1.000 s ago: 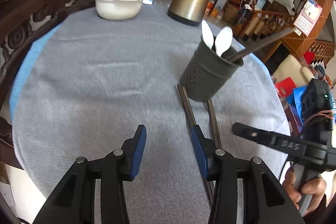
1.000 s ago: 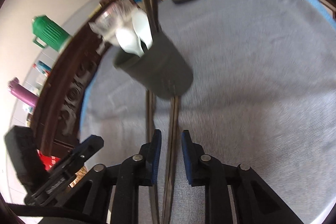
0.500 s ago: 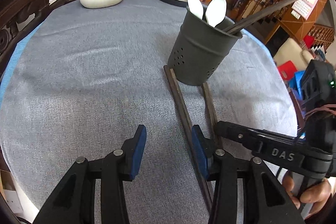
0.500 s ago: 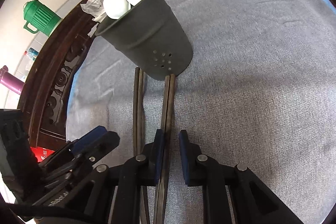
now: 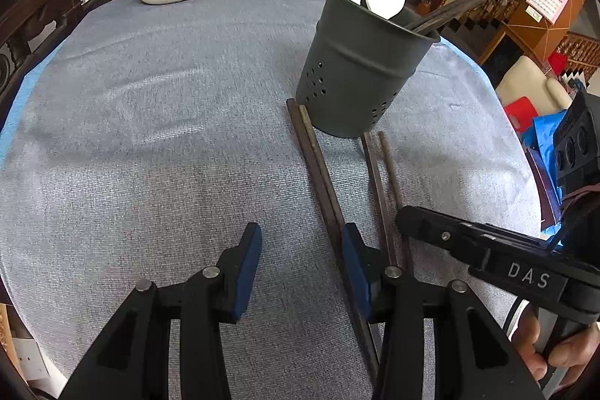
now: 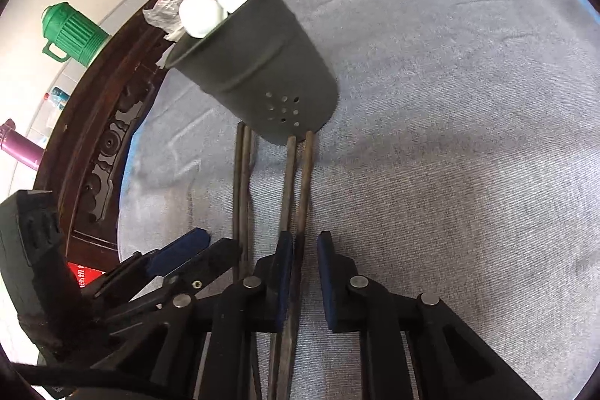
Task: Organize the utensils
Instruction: 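Move both tools back toward the remaining chopsticks beside the cup, then close left tool on a dark chopstick while right tool grasps another chopstick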
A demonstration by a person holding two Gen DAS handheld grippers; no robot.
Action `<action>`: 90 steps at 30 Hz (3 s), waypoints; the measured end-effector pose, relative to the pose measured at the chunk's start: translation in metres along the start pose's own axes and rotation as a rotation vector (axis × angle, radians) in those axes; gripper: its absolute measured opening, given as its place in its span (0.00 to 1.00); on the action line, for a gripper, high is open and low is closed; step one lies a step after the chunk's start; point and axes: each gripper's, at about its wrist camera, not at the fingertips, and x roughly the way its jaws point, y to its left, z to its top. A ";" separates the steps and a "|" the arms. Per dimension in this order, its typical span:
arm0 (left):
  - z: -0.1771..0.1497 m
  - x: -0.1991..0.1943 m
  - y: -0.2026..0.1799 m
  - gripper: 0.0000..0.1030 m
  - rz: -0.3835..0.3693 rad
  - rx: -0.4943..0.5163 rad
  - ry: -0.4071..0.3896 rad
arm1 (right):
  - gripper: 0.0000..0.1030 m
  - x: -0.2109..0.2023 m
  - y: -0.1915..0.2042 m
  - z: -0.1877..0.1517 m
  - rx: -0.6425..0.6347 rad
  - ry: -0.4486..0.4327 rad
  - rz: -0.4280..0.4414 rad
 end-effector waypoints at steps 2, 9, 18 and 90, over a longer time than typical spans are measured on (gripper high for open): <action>-0.001 0.000 -0.002 0.44 0.005 0.010 -0.001 | 0.13 -0.003 -0.002 0.000 0.004 -0.004 -0.016; 0.002 0.002 -0.005 0.44 -0.002 -0.003 0.016 | 0.14 -0.006 -0.009 -0.001 0.030 -0.002 -0.021; 0.010 0.004 -0.005 0.44 0.005 -0.007 0.026 | 0.13 -0.015 -0.027 0.001 0.055 -0.005 -0.015; 0.021 0.011 0.014 0.08 -0.012 -0.005 0.099 | 0.07 -0.002 -0.003 0.026 -0.074 0.012 -0.185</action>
